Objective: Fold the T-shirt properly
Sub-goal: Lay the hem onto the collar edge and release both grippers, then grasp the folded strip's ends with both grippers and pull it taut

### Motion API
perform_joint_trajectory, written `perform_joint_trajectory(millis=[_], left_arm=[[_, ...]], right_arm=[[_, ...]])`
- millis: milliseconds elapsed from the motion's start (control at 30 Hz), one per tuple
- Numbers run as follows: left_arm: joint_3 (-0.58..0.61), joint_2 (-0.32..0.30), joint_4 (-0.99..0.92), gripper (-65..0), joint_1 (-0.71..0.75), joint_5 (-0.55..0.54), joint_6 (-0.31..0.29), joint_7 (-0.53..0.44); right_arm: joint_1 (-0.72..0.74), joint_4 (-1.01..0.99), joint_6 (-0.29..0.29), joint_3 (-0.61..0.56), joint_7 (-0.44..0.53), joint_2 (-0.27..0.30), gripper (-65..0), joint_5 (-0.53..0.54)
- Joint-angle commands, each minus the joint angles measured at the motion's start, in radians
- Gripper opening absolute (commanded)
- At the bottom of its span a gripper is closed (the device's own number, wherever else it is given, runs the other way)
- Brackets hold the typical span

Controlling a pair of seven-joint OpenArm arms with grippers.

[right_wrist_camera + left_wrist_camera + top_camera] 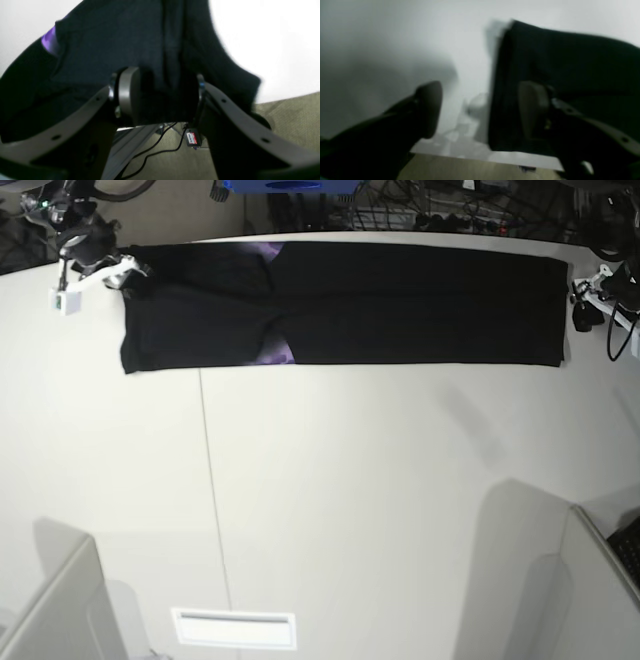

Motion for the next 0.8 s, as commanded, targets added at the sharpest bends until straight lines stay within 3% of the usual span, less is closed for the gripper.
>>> perform_joint_trajectory(millis=[0,67,100,133,200,300,467,567,767], left_arm=[[-0.022,-0.01,0.037,-18.8,0.001,-0.016,-0.002,-0.014],[-0.043,0.026,0.078,-24.8,-0.005,-0.016,-0.002,-0.014],[-0.04,0.047,0.1,-31.1,-0.005,-0.016,-0.002,-0.014],[-0.034,0.064,0.117,-39.2,-0.007,-0.016,-0.002,-0.014],[-0.023,0.112,0.13,-65.0,-0.021,-0.012,-0.002,-0.014],[0.029,0.154,0.109,-65.0,-0.056,0.028,0.003,-0.011],[0.155,0.201,0.04,-65.0,-0.102,0.242,0.001,-0.016],[0.218,0.217,-0.02,-65.0,-0.136,0.358,0.0,-0.016],[0.297,0.22,-0.169,-65.0,-0.239,0.42,0.003,-0.016]], right_arm=[[0.005,0.021,0.002,0.021,0.038,-0.002,-38.0,0.01],[0.014,0.023,0.005,0.032,0.09,-0.009,-38.0,0.01],[0.015,0.023,0.005,0.023,0.115,-0.004,-38.1,0.013],[0.015,0.023,0.005,0.008,0.132,0.001,-38.7,0.013],[0.026,0.023,0.009,-0.054,0.148,0.004,-45.6,0.012],[0.057,0.006,0.026,-0.154,0.135,0.054,-65.0,0.01],[0.114,-0.123,-0.047,-0.189,0.13,0.06,-65.0,0.01],[0.155,-0.217,-0.06,-0.186,0.13,0.064,-65.0,0.009],[0.255,-0.398,-0.06,-0.187,0.138,0.123,-65.0,0.009]])
